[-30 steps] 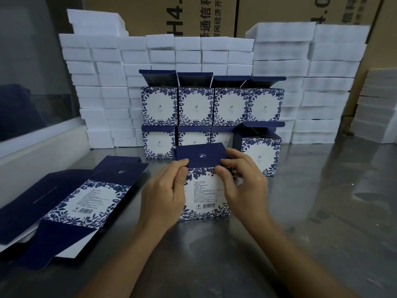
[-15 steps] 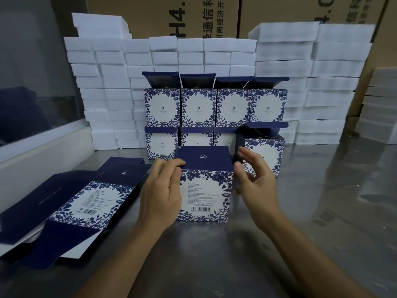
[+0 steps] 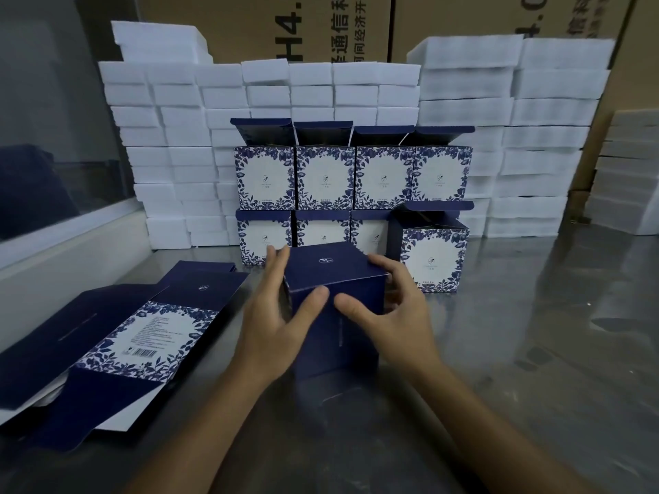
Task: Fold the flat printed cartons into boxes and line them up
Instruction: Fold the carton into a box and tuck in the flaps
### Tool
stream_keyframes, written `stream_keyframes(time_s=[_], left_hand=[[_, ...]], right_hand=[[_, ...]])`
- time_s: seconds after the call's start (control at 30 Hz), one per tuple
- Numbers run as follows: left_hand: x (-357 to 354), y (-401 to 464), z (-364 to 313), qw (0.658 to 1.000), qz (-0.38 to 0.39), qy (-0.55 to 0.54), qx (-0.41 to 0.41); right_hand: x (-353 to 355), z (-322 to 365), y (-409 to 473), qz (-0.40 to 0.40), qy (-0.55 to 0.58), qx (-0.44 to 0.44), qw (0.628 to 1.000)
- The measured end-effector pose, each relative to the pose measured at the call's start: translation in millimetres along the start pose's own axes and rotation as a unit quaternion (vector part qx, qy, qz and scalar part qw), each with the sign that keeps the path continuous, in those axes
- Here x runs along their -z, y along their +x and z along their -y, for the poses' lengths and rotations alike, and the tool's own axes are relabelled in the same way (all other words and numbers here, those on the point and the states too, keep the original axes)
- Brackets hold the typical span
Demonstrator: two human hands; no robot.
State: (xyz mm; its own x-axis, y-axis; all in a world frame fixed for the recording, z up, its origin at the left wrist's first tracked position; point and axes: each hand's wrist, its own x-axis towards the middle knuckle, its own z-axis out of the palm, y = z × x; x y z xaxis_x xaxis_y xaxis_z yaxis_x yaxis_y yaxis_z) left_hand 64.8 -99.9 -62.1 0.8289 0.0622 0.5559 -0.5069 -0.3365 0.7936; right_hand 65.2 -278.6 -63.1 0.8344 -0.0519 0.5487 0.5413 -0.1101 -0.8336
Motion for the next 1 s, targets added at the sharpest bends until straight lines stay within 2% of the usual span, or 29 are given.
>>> stream_keyframes(time_s=[0.17, 0.33, 0.4, 0.53, 0.7, 0.77, 0.87, 1.0], left_hand=[[6.3, 5.5, 1.9, 0.996, -0.083, 0.019, -0.039], [4.0, 6.1, 2.3, 0.994, -0.108, 0.013, -0.029], [4.5, 7.1, 3.0, 0.995, -0.090, -0.034, 0.002], [-7.7, 0.1, -2.2, 0.995, 0.022, -0.093, 0.023], [-12.0, -5.6, -1.0, 0.993, 0.050, -0.104, -0.022], [-13.4, -6.0, -1.1, 0.996, 0.034, -0.055, -0.061], [-17.7, -6.7, -2.2, 0.989, -0.015, 0.080, -0.123], [-17.6, -6.6, -4.7, 0.983, -0.041, 0.100, -0.152]], right_hand=[[2.5, 6.7, 8.6, -0.015, 0.031, -0.018, 0.999], [-0.4, 13.3, 9.1, -0.030, -0.105, 0.080, 0.991], [0.0, 14.6, 6.7, -0.032, -0.138, 0.073, 0.987], [-6.9, 14.0, -2.8, -0.006, -0.217, 0.093, 0.972], [-11.6, 15.6, -1.6, -0.081, -0.269, 0.183, 0.942], [-9.3, 13.4, -1.0, -0.085, -0.289, 0.196, 0.933], [-7.5, 9.5, -0.2, -0.079, -0.315, 0.206, 0.923], [-8.6, 8.9, 3.5, -0.077, -0.315, 0.206, 0.923]])
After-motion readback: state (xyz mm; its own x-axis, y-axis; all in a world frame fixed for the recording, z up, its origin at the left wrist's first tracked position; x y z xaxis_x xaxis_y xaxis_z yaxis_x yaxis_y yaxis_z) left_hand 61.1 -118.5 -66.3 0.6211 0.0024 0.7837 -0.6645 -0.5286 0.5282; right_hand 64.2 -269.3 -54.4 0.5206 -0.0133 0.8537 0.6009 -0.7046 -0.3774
